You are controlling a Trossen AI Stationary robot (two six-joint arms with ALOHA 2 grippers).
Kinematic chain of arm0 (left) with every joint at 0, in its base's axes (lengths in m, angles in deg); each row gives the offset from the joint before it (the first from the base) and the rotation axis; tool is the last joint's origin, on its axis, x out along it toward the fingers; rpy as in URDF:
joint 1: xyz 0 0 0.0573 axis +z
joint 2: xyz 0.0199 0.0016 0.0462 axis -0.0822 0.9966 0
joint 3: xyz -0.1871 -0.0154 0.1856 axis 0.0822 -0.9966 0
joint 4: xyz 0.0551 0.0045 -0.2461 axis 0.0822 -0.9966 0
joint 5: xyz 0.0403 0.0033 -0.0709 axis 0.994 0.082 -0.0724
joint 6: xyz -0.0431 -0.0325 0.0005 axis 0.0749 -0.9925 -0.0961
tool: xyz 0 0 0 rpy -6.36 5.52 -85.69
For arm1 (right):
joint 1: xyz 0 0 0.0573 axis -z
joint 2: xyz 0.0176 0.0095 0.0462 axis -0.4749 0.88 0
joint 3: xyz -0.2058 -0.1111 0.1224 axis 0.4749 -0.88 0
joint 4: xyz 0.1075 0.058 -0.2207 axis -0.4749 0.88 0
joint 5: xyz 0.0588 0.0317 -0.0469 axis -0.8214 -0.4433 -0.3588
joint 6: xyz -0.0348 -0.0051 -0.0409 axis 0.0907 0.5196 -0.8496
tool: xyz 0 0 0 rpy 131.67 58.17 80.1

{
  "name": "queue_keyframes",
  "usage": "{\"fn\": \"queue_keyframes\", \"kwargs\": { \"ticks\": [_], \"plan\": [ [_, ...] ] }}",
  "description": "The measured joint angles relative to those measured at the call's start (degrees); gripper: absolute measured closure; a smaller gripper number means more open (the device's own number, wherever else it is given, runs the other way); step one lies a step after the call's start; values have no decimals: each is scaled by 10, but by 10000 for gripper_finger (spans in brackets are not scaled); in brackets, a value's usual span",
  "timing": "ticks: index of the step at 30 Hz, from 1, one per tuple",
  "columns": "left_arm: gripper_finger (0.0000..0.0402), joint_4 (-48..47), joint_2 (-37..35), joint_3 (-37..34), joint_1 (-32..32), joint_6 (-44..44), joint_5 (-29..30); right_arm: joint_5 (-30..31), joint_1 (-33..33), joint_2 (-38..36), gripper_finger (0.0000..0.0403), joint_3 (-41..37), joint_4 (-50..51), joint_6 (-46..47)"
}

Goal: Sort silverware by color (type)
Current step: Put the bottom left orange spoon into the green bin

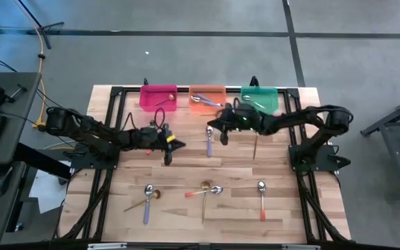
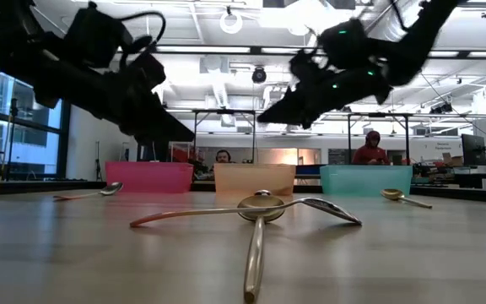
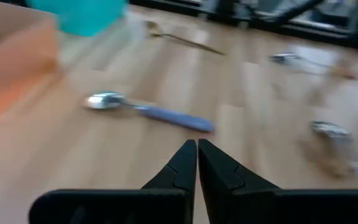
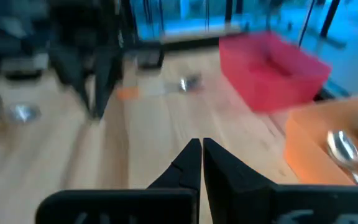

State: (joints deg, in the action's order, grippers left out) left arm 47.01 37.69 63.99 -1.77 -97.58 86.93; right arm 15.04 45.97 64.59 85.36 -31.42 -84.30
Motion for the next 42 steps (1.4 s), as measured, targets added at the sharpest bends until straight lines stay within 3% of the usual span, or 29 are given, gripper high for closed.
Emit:
{"fn": "queue_keyframes", "kwargs": {
  "ticks": [4,8,17,24,30,37,42],
  "plan": [
    [368,-36,0,21,-74,-35,26,35,-24,-12,403,-84,-139,37],
    [343,-89,0,50,-136,-50,61,84,-43,-13,403,-118,-207,42],
    [285,-137,15,83,-212,-107,76,97,-54,-13,403,-107,-209,40],
    [255,-138,75,115,-246,-127,85,107,-53,-13,403,-101,-209,43],
    [247,-136,158,173,-258,-127,85,109,-55,-13,403,-101,-209,45],
    [247,-137,236,225,-266,-143,69,163,-74,-12,403,-101,-191,38],
    [247,-153,257,256,-280,-142,102,185,-90,-12,403,-101,-179,39]
  ]
}}
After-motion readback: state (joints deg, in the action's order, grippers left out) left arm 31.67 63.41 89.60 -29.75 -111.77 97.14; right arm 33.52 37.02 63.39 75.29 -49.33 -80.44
